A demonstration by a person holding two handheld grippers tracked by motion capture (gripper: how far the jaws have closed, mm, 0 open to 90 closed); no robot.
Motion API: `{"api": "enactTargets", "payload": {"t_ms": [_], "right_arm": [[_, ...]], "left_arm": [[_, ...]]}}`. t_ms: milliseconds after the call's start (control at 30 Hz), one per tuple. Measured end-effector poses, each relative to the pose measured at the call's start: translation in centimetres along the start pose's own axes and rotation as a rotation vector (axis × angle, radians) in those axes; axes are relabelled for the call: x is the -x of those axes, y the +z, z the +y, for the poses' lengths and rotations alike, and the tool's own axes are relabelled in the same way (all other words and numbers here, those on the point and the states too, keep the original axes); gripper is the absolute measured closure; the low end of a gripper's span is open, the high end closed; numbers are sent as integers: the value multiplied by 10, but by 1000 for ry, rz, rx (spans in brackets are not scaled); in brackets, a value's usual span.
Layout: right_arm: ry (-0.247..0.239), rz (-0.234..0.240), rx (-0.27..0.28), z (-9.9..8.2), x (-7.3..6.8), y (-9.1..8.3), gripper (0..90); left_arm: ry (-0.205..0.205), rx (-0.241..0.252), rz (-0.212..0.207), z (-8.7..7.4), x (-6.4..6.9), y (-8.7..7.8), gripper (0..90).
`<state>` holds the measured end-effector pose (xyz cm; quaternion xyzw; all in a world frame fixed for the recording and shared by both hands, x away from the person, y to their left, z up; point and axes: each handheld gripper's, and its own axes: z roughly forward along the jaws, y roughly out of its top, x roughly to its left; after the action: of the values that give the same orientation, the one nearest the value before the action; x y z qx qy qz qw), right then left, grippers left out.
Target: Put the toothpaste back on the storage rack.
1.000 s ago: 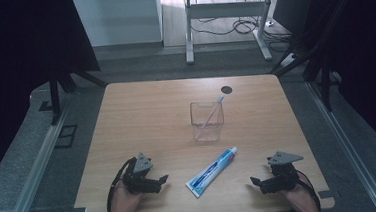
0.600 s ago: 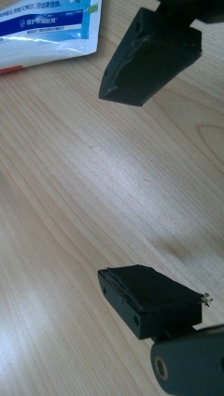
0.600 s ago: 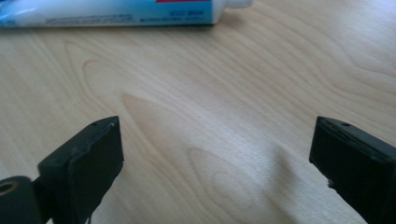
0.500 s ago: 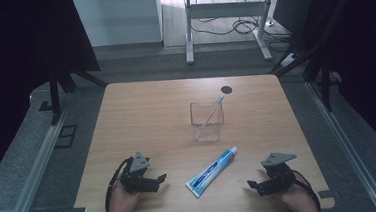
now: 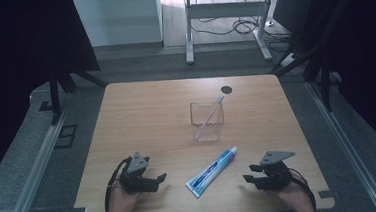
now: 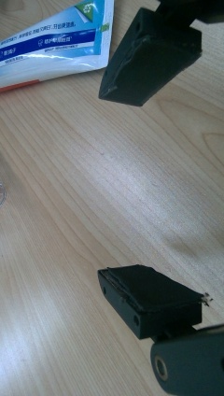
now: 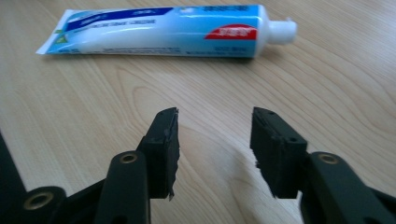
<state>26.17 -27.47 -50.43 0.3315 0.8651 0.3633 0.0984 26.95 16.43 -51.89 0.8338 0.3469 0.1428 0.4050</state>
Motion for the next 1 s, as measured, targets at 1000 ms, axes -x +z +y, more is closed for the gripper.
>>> {"api": "enactTargets", "payload": {"t_ms": [1000], "right_arm": [[-68,156,36,58,-37,32,896]], "left_arm": [[19,5,7,0,0,0,129]]}}
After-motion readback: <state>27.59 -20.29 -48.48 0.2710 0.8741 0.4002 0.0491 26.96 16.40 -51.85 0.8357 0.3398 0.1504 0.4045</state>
